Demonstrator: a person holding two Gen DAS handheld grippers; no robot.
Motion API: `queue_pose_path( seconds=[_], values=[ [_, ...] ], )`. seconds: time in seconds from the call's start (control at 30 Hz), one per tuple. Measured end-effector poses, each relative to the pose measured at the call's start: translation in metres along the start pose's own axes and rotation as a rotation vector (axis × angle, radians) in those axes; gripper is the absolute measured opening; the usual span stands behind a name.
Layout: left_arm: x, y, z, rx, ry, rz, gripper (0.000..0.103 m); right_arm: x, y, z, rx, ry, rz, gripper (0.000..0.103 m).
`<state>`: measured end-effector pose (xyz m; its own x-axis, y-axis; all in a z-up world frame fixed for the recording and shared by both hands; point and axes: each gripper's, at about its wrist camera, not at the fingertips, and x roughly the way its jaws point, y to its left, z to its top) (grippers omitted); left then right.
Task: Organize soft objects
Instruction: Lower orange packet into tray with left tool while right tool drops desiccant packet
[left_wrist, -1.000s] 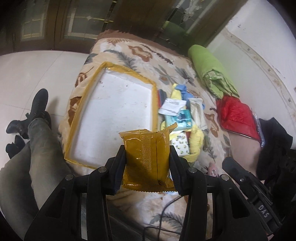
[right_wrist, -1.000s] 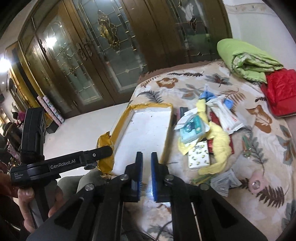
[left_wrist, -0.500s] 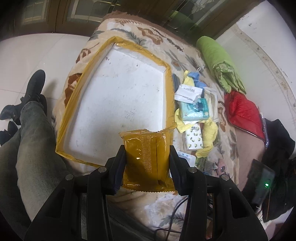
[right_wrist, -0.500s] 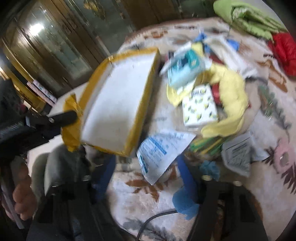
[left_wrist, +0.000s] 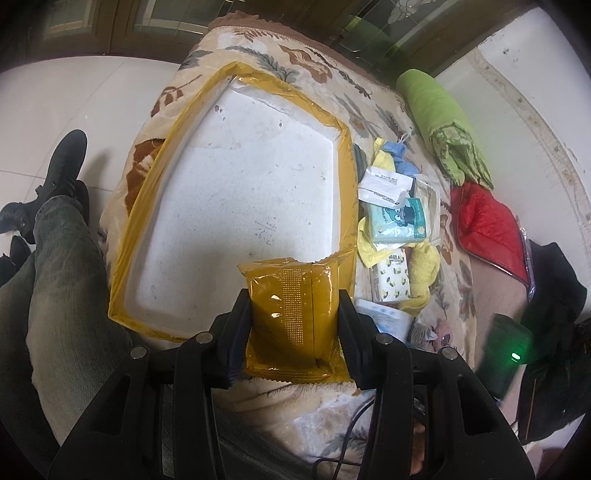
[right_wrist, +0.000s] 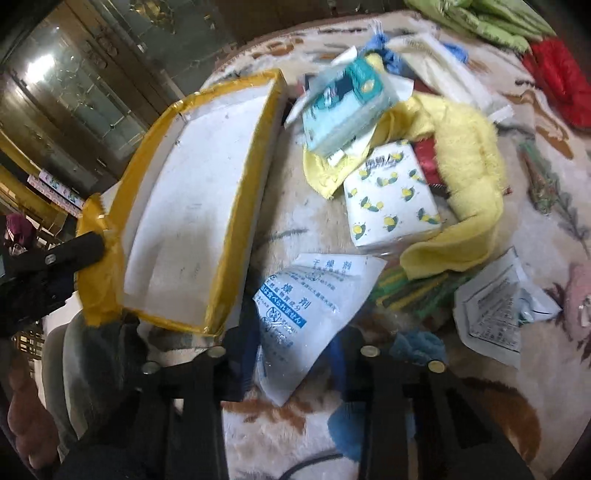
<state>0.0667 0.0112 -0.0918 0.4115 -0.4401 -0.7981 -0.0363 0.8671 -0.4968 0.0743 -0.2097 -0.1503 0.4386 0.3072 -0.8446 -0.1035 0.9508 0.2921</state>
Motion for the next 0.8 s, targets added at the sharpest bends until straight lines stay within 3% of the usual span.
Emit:
queue_pose_path(
  seconds=[0.1,0.23,0.4,0.8],
  values=[
    [-0.002,-0.001,0.002,0.011,-0.009,0.036,0.044,-0.028,0.012,0.002,-0.059,-0.089,-0.015,0.032],
    [-0.004,0.001,0.006,0.019,-0.037,0.058,0.044,-0.041,0.033,0.018,-0.132,-0.149,0.054,0.032],
    [0.002,0.005,0.016,0.052,-0.06,0.127,0.044,-0.016,0.051,0.029,-0.176,-0.114,0.098,0.032],
    [0.039,0.029,0.019,0.034,-0.015,0.16,0.044,0.029,0.074,0.025,-0.236,-0.027,0.103,0.035]
  ],
)
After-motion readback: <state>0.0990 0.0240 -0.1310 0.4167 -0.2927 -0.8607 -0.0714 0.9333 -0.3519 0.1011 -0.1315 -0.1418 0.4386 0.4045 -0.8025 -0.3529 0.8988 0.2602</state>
